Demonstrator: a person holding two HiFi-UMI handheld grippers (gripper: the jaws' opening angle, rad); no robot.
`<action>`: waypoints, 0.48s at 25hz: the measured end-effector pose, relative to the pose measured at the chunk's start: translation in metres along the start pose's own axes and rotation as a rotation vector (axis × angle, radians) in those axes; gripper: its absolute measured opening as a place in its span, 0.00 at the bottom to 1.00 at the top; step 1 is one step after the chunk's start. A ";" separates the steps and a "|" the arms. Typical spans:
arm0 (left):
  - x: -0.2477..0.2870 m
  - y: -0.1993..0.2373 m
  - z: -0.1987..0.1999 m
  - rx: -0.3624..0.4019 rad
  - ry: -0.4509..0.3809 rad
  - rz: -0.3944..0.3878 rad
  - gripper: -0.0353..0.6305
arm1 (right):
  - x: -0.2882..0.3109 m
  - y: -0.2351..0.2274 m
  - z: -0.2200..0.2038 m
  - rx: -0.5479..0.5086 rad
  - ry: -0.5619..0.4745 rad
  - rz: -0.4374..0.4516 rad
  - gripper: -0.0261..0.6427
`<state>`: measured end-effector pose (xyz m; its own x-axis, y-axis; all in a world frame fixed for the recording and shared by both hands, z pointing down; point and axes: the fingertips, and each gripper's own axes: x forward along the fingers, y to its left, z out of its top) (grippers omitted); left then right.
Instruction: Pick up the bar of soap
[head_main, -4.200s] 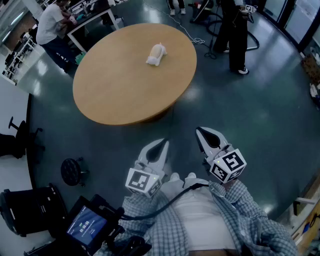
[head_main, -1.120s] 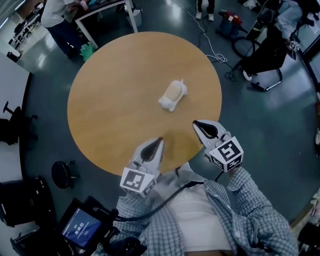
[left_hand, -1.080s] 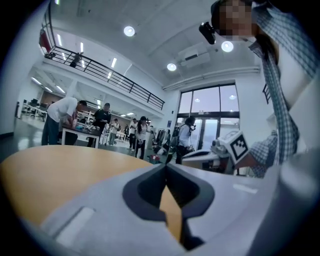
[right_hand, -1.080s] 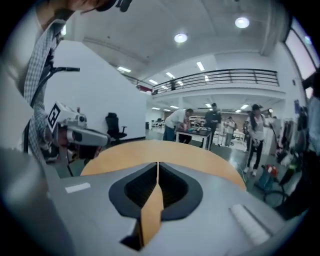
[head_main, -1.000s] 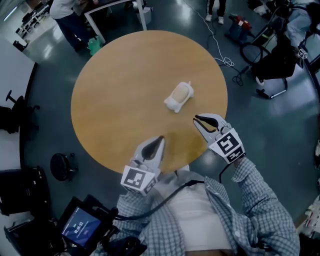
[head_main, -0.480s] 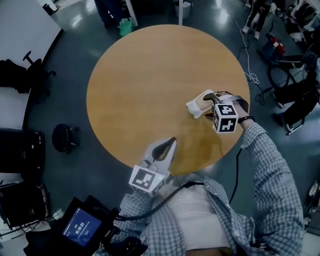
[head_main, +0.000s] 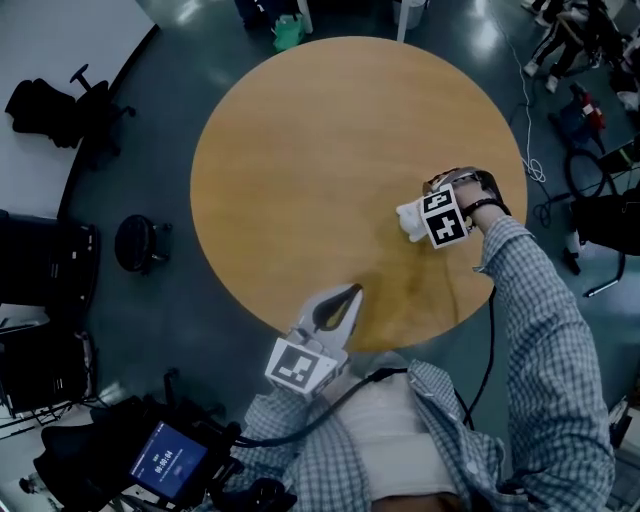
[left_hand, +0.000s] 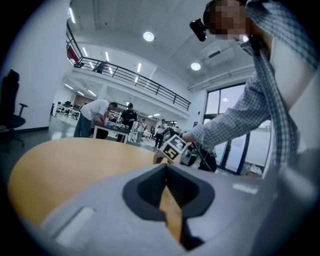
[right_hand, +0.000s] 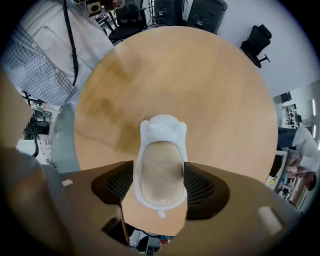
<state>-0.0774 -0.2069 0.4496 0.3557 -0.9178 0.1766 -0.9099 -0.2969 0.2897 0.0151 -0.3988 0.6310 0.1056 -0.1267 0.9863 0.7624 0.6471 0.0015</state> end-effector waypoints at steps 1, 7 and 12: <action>-0.002 0.000 -0.003 0.000 0.005 0.005 0.05 | 0.003 0.001 0.000 -0.004 0.009 0.015 0.52; -0.009 0.009 -0.007 -0.012 0.020 0.037 0.05 | 0.009 -0.004 0.003 -0.017 0.008 0.033 0.52; -0.007 0.009 -0.005 -0.009 0.011 0.027 0.05 | 0.006 -0.005 0.002 0.034 -0.026 0.028 0.46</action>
<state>-0.0864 -0.2021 0.4559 0.3330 -0.9225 0.1951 -0.9174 -0.2692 0.2931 0.0106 -0.4013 0.6378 0.1099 -0.0889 0.9900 0.7368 0.6758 -0.0212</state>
